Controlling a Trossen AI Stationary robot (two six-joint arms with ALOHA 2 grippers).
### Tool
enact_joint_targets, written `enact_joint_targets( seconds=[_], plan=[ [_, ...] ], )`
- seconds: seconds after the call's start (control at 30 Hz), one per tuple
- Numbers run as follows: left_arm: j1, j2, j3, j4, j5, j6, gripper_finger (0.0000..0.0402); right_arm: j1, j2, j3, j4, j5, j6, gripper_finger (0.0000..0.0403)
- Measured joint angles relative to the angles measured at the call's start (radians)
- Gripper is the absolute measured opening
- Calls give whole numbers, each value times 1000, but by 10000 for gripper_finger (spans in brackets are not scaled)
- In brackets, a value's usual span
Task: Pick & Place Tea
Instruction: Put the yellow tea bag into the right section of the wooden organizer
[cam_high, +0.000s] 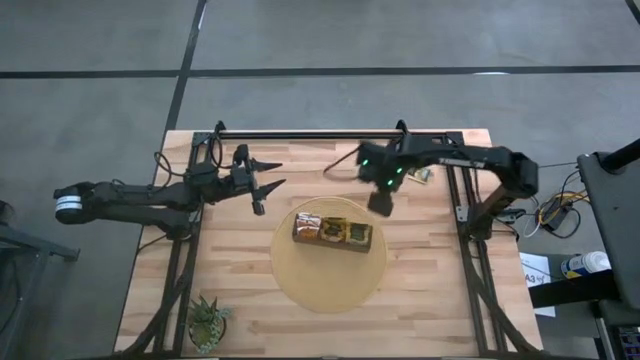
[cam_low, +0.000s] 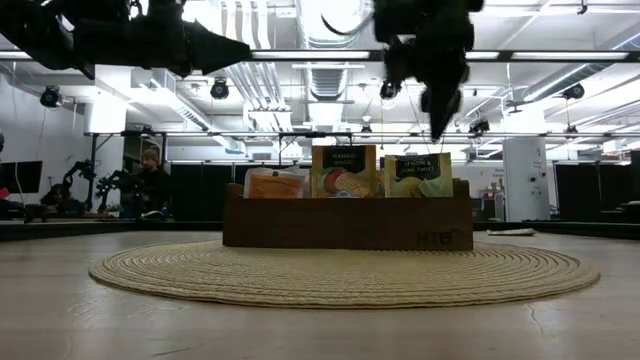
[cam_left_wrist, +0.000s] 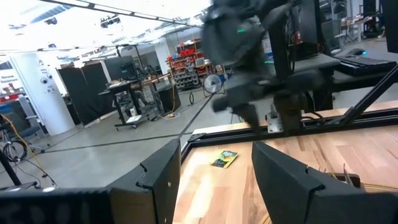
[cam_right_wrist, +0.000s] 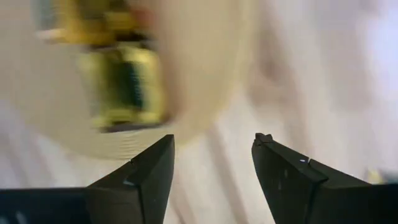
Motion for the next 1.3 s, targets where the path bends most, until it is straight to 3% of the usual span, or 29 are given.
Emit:
enact_joint_targets(
  seconds=[0.2,0.43,0.7,0.83,1.13,1.3],
  plan=[
    [0,0,0,-2,0,0,192,-231,-120,-195,16,42,49,214],
    [0,0,0,-2,0,3,192,-527,-163,-406,91,42,116,217],
    [0,0,0,-2,0,6,192,-749,-135,-489,220,40,121,217],
    [0,0,0,-4,0,11,192,-799,-104,-489,253,38,135,217],
    [0,0,0,-8,0,14,192,-753,1,-441,228,145,224,217],
    [0,0,0,-8,0,15,192,-759,46,-393,185,133,239,217]
  ],
)
